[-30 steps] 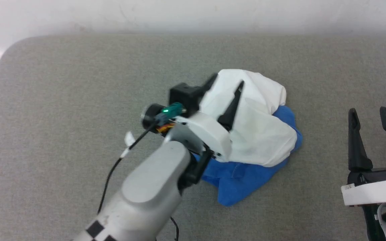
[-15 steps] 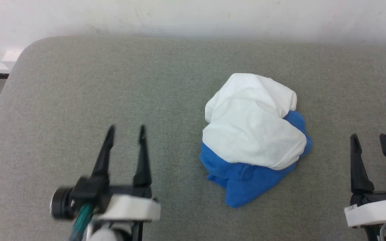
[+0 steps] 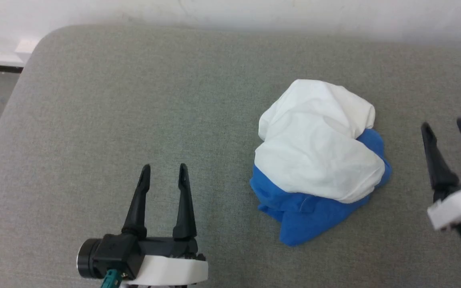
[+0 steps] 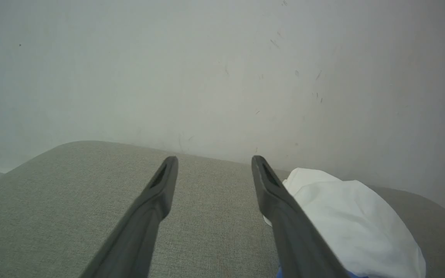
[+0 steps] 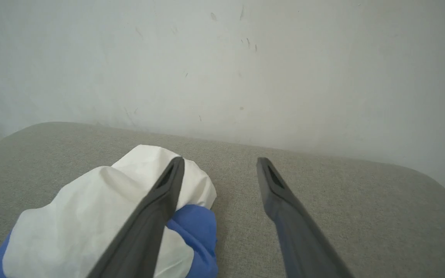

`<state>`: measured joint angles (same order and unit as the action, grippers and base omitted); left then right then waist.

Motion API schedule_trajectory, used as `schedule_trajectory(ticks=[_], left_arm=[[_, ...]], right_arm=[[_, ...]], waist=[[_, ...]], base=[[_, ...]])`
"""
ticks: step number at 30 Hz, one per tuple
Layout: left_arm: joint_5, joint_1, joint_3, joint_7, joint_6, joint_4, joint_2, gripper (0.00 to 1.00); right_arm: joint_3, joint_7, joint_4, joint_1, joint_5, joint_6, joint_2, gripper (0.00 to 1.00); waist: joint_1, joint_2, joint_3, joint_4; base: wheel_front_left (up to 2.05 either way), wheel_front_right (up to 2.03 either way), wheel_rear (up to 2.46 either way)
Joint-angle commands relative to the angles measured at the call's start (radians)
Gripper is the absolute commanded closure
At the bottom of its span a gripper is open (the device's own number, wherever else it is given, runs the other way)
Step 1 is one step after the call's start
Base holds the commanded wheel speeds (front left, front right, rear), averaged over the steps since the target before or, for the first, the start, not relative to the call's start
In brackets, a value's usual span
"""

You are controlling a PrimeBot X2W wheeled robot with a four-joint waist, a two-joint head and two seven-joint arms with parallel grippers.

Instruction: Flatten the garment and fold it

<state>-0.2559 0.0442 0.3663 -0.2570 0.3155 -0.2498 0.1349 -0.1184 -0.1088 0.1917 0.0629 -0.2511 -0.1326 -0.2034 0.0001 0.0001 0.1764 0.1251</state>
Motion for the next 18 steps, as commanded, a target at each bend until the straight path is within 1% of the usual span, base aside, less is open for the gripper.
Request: schedule_trajectory(ticks=[1,3,6,10,14,18], left_arm=[[0.015,-0.02,-0.007,-0.005,-0.013,0.004,-0.012,0.0],[0.029,-0.027,-0.013,-0.005,-0.032,0.012,-0.032,0.0],[0.05,-0.038,-0.014,-0.005,-0.055,0.021,-0.056,0.0],[0.064,-0.052,-0.014,-0.005,-0.073,0.029,-0.075,0.0],[0.072,-0.067,-0.005,-0.005,-0.083,0.027,-0.082,0.0],[0.067,-0.084,0.011,-0.005,-0.081,0.02,-0.084,0.0]], right_arm=[[0.011,-0.04,-0.001,0.038,-0.021,0.002,-0.022,0.0],[0.025,-0.115,-0.017,0.105,-0.065,0.002,-0.068,0.0],[0.069,-0.222,-0.061,0.181,-0.103,0.002,-0.156,0.0],[0.141,-0.351,-0.131,0.24,-0.19,0.002,-0.242,0.0],[0.184,-0.43,-0.195,0.271,-0.242,0.002,-0.303,0.0],[0.237,-0.459,-0.252,0.282,-0.252,0.002,-0.344,0.0]], waist=[[-0.0001,-0.0001,0.024,0.006],[-0.0001,-0.0001,0.045,0.012],[-0.0001,-0.0001,0.078,0.028],[-0.0001,-0.0001,0.121,0.056],[-0.0001,-0.0001,0.159,0.084],[-0.0001,-0.0001,0.183,0.108]], base=[[0.0,0.0,0.0],[0.0,0.0,0.0],[0.0,0.0,0.0],[0.0,0.0,0.0],[0.0,0.0,0.0],[0.0,0.0,0.0]])
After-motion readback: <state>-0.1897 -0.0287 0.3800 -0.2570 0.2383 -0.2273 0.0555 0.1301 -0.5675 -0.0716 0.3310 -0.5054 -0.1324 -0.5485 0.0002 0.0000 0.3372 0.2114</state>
